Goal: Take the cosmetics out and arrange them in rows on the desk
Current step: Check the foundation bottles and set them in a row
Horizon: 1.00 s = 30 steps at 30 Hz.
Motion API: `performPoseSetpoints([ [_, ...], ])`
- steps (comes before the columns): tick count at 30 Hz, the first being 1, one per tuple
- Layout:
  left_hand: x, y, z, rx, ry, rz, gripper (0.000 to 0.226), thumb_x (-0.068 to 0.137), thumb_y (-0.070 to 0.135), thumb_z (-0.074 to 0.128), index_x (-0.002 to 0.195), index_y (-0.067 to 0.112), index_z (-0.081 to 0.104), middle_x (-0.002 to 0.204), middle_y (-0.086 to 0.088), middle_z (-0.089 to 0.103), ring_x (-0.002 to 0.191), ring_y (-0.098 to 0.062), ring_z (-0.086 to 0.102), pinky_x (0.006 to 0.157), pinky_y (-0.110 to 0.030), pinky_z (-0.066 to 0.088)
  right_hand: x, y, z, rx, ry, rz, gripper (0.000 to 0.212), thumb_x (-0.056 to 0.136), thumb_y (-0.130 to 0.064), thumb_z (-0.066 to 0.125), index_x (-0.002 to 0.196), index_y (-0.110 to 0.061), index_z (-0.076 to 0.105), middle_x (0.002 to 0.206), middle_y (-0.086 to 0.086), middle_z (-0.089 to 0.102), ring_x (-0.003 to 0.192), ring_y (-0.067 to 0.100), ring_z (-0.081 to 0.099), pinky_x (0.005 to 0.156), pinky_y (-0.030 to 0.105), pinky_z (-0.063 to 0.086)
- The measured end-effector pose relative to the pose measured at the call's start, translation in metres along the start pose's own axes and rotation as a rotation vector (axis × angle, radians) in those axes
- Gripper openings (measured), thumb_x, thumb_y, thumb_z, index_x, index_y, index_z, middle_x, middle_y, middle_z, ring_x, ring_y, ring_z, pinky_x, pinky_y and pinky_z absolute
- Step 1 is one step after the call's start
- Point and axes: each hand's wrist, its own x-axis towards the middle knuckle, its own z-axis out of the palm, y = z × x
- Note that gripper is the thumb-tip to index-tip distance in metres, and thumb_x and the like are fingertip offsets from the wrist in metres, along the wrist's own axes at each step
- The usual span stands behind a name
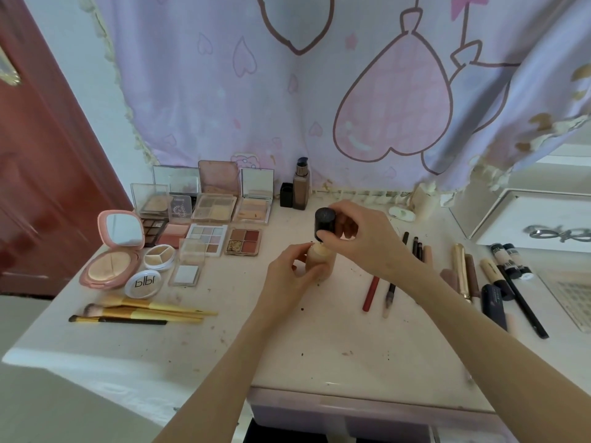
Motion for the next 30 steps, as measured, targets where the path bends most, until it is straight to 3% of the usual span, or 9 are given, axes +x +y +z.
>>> performPoseSetpoints([
  [3, 0.001, 0.0, 0.0, 0.01, 0.005, -0.008, 0.033, 0.081, 0.022, 0.07, 0.113, 0.023, 0.06, 0.099, 0.011, 0.064, 0.077, 0.005, 0.052, 0.067, -0.008, 0.036, -0.002, -0.004, -0.006, -0.027, -0.006, -0.04, 0.013, 0.081, -0.02, 0.065, 0.092, -0.015, 0.06, 0.071, -0.008, 0.055, 0.071, 0.01, 0.047, 0.065, 0.014, 0.037],
  [9, 0.0, 0.001, 0.001, 0.014, -0.005, -0.004, 0.037, 0.082, 0.024, 0.068, 0.118, 0.023, 0.058, 0.105, 0.01, 0.063, 0.091, -0.002, 0.055, 0.073, -0.013, 0.037, -0.005, -0.002, -0.015, 0.022, 0.016, -0.036, 0.014, 0.082, -0.016, 0.066, 0.093, -0.018, 0.059, 0.071, -0.006, 0.055, 0.068, 0.008, 0.046, 0.065, 0.015, 0.038],
  [15, -0.001, 0.004, 0.0, 0.021, -0.006, 0.01, 0.036, 0.082, 0.023, 0.068, 0.117, 0.022, 0.058, 0.105, 0.011, 0.062, 0.089, 0.001, 0.054, 0.071, -0.005, 0.037, -0.005, -0.001, -0.021, 0.092, 0.068, 0.0, 0.014, 0.082, -0.017, 0.066, 0.096, -0.018, 0.06, 0.069, -0.01, 0.053, 0.065, 0.004, 0.045, 0.064, 0.013, 0.04],
  [21, -0.001, 0.002, 0.0, 0.03, -0.007, 0.006, 0.037, 0.082, 0.025, 0.068, 0.118, 0.023, 0.058, 0.108, 0.011, 0.063, 0.092, 0.001, 0.054, 0.072, -0.006, 0.037, 0.004, -0.002, -0.015, 0.064, 0.05, 0.059, 0.018, 0.083, -0.022, 0.065, 0.098, -0.014, 0.061, 0.083, 0.005, 0.064, 0.077, 0.018, 0.055, 0.069, 0.019, 0.042],
  [27, -0.003, 0.006, -0.001, 0.032, -0.007, 0.011, 0.038, 0.083, 0.024, 0.067, 0.12, 0.02, 0.058, 0.106, 0.008, 0.063, 0.077, 0.002, 0.05, 0.068, -0.006, 0.036, 0.011, -0.005, -0.008, 0.068, 0.048, 0.074, 0.012, 0.083, -0.024, 0.065, 0.093, -0.02, 0.058, 0.068, -0.009, 0.054, 0.063, 0.004, 0.047, 0.063, 0.009, 0.038],
  [30, -0.001, 0.003, -0.001, 0.043, -0.013, 0.003, 0.039, 0.083, 0.025, 0.066, 0.121, 0.021, 0.057, 0.109, 0.009, 0.063, 0.087, 0.0, 0.053, 0.07, -0.006, 0.037, 0.012, -0.007, -0.012, 0.088, 0.074, 0.057, 0.013, 0.083, -0.023, 0.065, 0.09, -0.024, 0.055, 0.066, -0.011, 0.053, 0.062, 0.003, 0.048, 0.063, 0.009, 0.039],
])
